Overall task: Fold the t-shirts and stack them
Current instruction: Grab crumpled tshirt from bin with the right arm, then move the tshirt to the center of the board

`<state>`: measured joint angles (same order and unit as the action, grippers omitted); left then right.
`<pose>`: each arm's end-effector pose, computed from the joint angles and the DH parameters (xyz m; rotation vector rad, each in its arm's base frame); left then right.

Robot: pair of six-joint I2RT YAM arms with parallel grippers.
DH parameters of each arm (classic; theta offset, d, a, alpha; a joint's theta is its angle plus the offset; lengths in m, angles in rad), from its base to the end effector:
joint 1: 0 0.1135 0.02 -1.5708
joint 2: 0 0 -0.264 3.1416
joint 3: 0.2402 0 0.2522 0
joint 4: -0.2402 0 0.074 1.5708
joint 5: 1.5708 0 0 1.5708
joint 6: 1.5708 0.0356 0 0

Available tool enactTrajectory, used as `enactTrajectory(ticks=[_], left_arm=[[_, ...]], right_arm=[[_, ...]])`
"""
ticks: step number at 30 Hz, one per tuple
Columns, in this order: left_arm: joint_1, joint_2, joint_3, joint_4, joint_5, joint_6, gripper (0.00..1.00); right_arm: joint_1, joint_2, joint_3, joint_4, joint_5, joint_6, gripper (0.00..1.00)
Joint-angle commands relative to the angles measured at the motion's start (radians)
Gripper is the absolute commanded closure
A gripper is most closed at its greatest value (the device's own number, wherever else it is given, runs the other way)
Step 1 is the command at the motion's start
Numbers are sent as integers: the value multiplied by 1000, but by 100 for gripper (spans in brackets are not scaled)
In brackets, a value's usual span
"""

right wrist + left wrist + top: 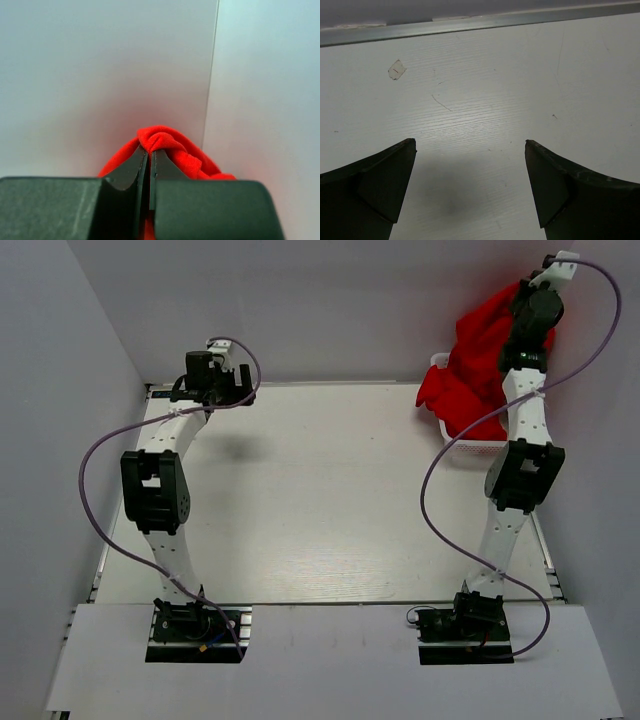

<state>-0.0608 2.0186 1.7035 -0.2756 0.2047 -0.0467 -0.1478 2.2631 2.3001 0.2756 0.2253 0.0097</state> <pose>0.4749 -0.0362 0.2720 0.1335 2.1569 -0.2832 0.5275 -0.0866 0.4192 0.2934 1.2363 -0.2607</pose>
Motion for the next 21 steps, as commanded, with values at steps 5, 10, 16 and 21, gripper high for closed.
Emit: enactTrajectory(ticks=[5, 10, 16, 21], left_arm=[[-1, -143, -33, 59, 53, 16, 0], [-1, -172, -54, 69, 53, 16, 0], [-1, -212, -84, 69, 71, 16, 0], [-1, -280, -93, 21, 50, -10, 0]], right_arm=[[27, -112, 111, 197, -87, -24, 100], [45, -187, 95, 267, -184, 9, 100], [141, -234, 88, 202, -372, 45, 100], [241, -277, 56, 123, -497, 90, 100]])
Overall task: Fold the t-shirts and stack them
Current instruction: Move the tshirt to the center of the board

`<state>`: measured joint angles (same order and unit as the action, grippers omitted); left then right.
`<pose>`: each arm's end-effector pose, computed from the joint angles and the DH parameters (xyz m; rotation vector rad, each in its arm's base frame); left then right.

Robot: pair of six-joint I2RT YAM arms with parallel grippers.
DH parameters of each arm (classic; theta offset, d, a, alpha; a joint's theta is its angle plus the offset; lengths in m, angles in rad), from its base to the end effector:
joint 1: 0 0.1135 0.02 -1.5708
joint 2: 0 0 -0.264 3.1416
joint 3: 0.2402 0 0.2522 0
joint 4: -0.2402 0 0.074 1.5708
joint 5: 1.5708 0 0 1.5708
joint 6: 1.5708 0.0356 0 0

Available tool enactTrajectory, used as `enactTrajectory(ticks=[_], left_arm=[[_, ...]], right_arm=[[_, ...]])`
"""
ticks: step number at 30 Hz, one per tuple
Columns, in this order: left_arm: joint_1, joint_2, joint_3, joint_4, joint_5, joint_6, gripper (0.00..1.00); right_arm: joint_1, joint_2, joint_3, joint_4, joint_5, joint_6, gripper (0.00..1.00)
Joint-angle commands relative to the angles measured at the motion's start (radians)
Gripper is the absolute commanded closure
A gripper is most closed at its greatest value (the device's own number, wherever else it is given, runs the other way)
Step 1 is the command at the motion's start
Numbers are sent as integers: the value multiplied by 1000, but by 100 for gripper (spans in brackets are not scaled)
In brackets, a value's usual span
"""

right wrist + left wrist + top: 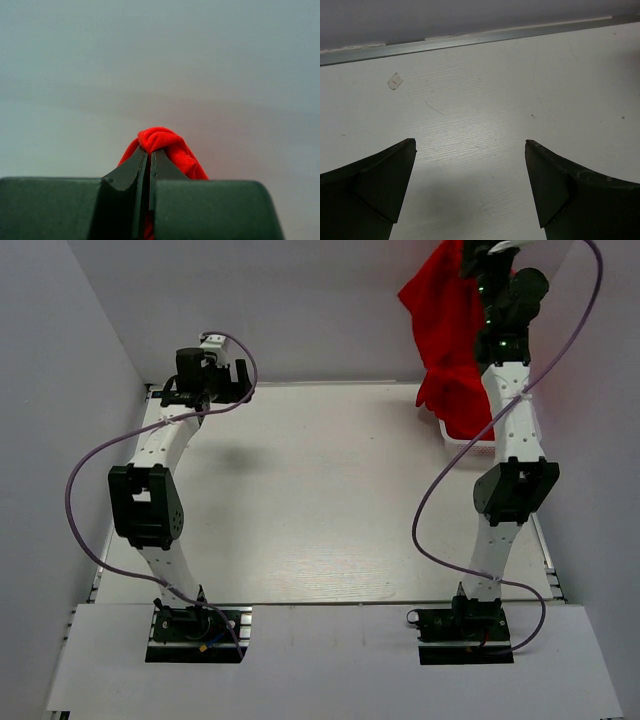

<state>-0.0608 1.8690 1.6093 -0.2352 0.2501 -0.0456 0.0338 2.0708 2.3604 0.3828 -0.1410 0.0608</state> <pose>0.4438 -0.0358 0.3094 0.1701 2.0576 -0.3238 0.4492 0.0202 0.5407 -0.1194 0.8993 0.1514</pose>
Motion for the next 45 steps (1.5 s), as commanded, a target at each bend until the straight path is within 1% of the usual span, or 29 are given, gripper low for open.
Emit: enactTrajectory(ticks=[1, 4, 7, 8, 9, 11, 12, 13, 14, 15, 16, 17, 18, 19, 20, 21, 22, 23, 24, 25, 26, 28, 31, 34, 36, 37, 40, 41, 45], left_arm=[[-1, -143, -8, -32, -29, -23, 0], [-1, -186, 1, -120, -119, -75, 0], [-1, -249, -14, -200, -213, -132, 0], [-1, -267, -23, -216, -235, -148, 0], [-1, -286, -34, -228, -274, -178, 0], [-1, -341, -71, -263, -313, -206, 0], [-1, -359, -83, -277, -346, -220, 0], [-1, -375, -106, -292, -362, -252, 0], [-1, -402, -117, -327, -377, -269, 0], [-1, -415, -138, -344, -409, -284, 0], [-1, -424, -147, -360, -423, -319, 0], [-1, -433, -156, -392, -437, -332, 0], [-1, -442, -157, -407, -461, -350, 0], [-1, -442, -172, -420, -462, -378, 0], [-1, -442, -183, -432, -462, -378, 0], [-1, -442, -193, -432, -462, -378, 0], [-13, -432, -193, -432, -462, -378, 0], [-13, -423, -193, -432, -462, -378, 0], [-13, -413, -204, -432, -448, -378, 0], [-22, -400, -215, -432, -436, -378, 0], [-22, -368, -215, -421, -399, -378, 0], [-22, -331, -226, -382, -347, -378, 0], [-22, -240, -221, -329, -224, -330, 0], [-31, -137, -186, -286, -192, -303, 0], [-31, -79, -125, -286, -183, -280, 0], [-31, -15, -96, -286, -172, -269, 0], [-31, 80, 56, -299, -172, -237, 0], [-40, 140, 79, -299, -185, -221, 0], [-40, 280, 205, -331, -236, -174, 0]], right_arm=[[81, -110, -15, 5, -190, 54, 100], [129, -152, -78, -27, -253, 85, 100], [155, -205, -179, -18, -354, 157, 100], [161, -236, -209, -12, -409, 216, 100], [169, -247, -310, 5, -434, 234, 100], [185, -282, -399, 57, -524, 281, 100], [187, -310, -520, 89, -551, 310, 100], [189, -322, -658, 196, -574, 341, 100], [190, -352, -728, 229, -598, 359, 100], [189, -376, -936, 252, -600, 379, 100], [189, -402, -992, 229, -559, 376, 100], [183, -416, -1085, 191, -521, 369, 96], [183, -429, -1119, 132, -462, 249, 80], [192, -472, -1176, -7, -225, 202, 67], [204, -483, -1187, -112, -163, 165, 20], [206, -492, -1191, -201, -117, 98, 10], [203, -512, -1196, -238, -79, 94, 10], [196, -520, -1196, -292, 11, 91, 10], [201, -537, -1196, -339, 42, 88, 10], [205, -547, -1202, -355, 125, 76, 10], [206, -560, -1208, -369, 135, 89, 10], [207, -566, -1218, -412, 123, 105, 10], [216, -575, -1231, -455, 98, 106, 10], [225, -568, -1245, -496, 55, 109, 10], [239, -569, -1273, -492, 31, 109, 10], [245, -572, -1282, -489, 32, 117, 10], [264, -571, -1303, -493, 46, 125, 10], [271, -566, -1303, -495, 41, 120, 10], [320, -564, -1287, -532, 32, 83, 10]])
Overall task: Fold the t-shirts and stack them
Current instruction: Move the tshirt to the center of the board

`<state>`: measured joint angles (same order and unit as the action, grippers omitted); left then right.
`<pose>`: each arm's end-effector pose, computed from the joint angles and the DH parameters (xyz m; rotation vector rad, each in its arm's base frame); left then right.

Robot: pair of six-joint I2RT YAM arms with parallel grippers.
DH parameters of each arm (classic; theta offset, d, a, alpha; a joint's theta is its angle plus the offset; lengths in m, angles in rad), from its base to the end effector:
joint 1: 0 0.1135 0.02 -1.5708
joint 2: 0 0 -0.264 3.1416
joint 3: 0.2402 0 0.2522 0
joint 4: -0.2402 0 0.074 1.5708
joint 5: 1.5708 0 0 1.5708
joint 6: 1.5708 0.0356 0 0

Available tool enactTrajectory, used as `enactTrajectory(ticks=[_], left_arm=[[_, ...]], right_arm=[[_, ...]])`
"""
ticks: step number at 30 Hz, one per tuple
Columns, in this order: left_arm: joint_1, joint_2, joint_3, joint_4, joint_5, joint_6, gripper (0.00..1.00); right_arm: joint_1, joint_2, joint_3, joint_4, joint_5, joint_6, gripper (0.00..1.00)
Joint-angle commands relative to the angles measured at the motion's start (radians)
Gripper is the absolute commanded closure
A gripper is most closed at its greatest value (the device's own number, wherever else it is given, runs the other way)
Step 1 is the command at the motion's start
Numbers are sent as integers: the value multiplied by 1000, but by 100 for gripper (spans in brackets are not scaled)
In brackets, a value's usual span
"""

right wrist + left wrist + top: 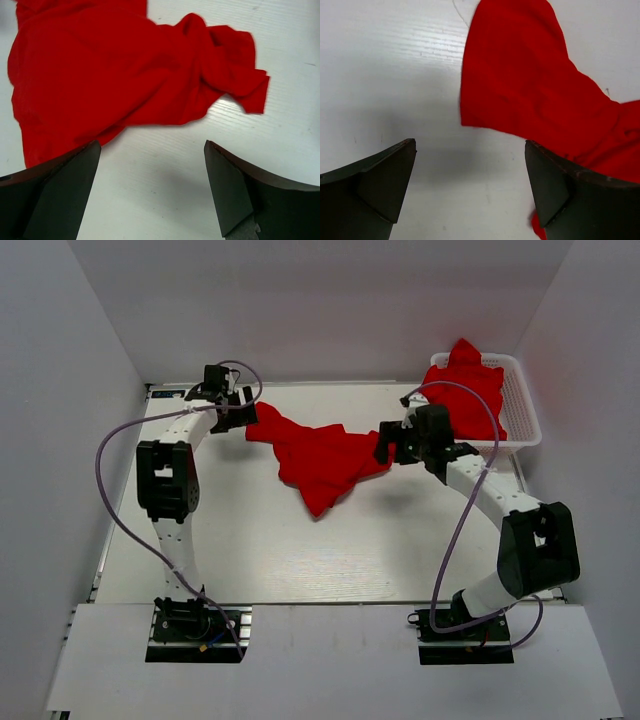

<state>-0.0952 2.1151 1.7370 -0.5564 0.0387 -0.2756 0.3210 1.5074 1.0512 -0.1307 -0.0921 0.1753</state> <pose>0.4694 -0.0462 0.2166 -0.2106 2.5070 -0.2006 0.3223 0.1106 0.2623 -0.2123 2.1699 0.3842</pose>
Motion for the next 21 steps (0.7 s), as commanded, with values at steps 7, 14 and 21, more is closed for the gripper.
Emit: enactTrajectory(ticks=[7, 14, 21], left_arm=[[-6, 144, 135, 1, 0, 75, 4], [-35, 164, 59, 92, 88, 142, 20], [-55, 189, 7, 142, 89, 142, 42]], right_arm=[[108, -39, 6, -46, 52, -51, 10], [196, -30, 84, -150, 155, -155, 10], [315, -32, 96, -233, 117, -230, 10]])
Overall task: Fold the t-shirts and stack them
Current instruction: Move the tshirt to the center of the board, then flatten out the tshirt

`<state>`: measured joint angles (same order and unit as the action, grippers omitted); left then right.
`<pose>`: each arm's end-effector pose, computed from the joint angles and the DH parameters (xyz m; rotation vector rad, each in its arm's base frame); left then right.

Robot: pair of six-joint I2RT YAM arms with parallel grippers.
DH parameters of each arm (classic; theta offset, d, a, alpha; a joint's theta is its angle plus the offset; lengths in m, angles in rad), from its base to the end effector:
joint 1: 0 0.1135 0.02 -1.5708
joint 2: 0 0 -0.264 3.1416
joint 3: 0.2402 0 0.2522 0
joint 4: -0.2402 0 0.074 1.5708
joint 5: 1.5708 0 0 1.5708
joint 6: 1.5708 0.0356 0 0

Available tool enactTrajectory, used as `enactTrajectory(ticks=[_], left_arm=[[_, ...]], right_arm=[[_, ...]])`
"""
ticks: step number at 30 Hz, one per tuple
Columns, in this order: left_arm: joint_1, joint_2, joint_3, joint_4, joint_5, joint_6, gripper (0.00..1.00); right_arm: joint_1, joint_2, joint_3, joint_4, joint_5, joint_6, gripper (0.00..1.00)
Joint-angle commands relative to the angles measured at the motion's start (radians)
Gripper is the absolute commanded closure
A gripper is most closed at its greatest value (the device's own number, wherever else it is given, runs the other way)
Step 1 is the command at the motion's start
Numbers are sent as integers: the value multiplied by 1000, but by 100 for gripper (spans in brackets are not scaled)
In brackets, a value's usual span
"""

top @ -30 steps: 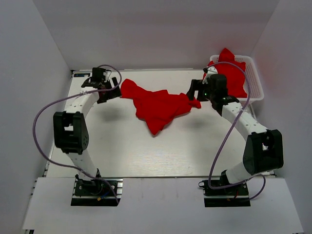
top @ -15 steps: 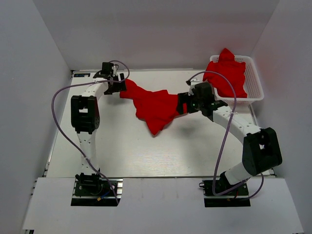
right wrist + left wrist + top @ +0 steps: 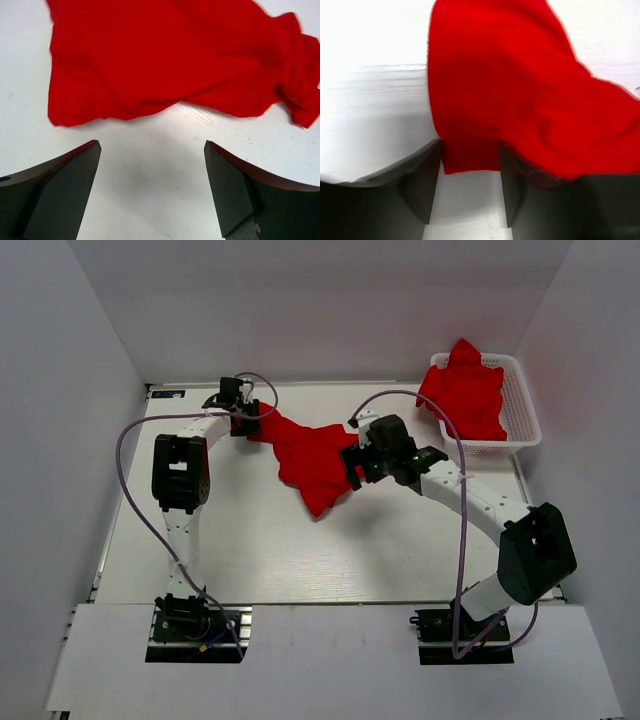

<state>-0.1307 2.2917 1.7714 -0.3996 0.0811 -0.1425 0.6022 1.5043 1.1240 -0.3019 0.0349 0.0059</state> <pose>0.4983 -0.0684 0.1550 0.0195 2.4992 -0.2153 0.2786 0.1900 0.2726 -0.6483 2.1737 0.2855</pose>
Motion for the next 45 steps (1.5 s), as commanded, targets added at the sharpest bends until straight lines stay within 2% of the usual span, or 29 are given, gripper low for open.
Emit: enactTrajectory(ticks=[1, 5, 9, 14, 19, 22, 27, 35, 38, 41, 42, 45], left_arm=[[-20, 24, -27, -15, 46, 9, 56], [-20, 25, -36, 19, 95, 0, 100], [-20, -105, -169, 114, 53, -29, 100], [-20, -339, -355, 272, -36, -68, 100], [-20, -545, -458, 243, -130, -106, 100], [-20, -644, -520, 243, -152, -120, 100], [-20, -734, -550, 214, -179, -133, 100], [-20, -848, -659, 283, -170, -161, 100], [-20, -867, -684, 294, -170, -161, 100], [-20, -888, -693, 303, -170, -161, 100], [-20, -897, -693, 303, -170, -161, 100], [-20, -916, -702, 323, -158, -161, 100]], right_arm=[[47, -32, 22, -63, -12, -76, 10], [132, 0, 16, -100, 68, -106, 10], [180, 17, -24, -74, 65, -35, 10], [243, -21, -159, 125, 56, 81, 10], [307, 16, -204, 190, 141, 121, 10], [330, 77, -234, 289, 201, 161, 10], [349, 131, -227, 427, 295, 233, 10], [357, 166, -305, 589, 266, 275, 14], [355, 191, -325, 629, 286, 281, 18], [355, 194, -352, 670, 345, 302, 27], [354, 191, -363, 681, 383, 331, 39], [347, 157, -423, 789, 459, 373, 57]])
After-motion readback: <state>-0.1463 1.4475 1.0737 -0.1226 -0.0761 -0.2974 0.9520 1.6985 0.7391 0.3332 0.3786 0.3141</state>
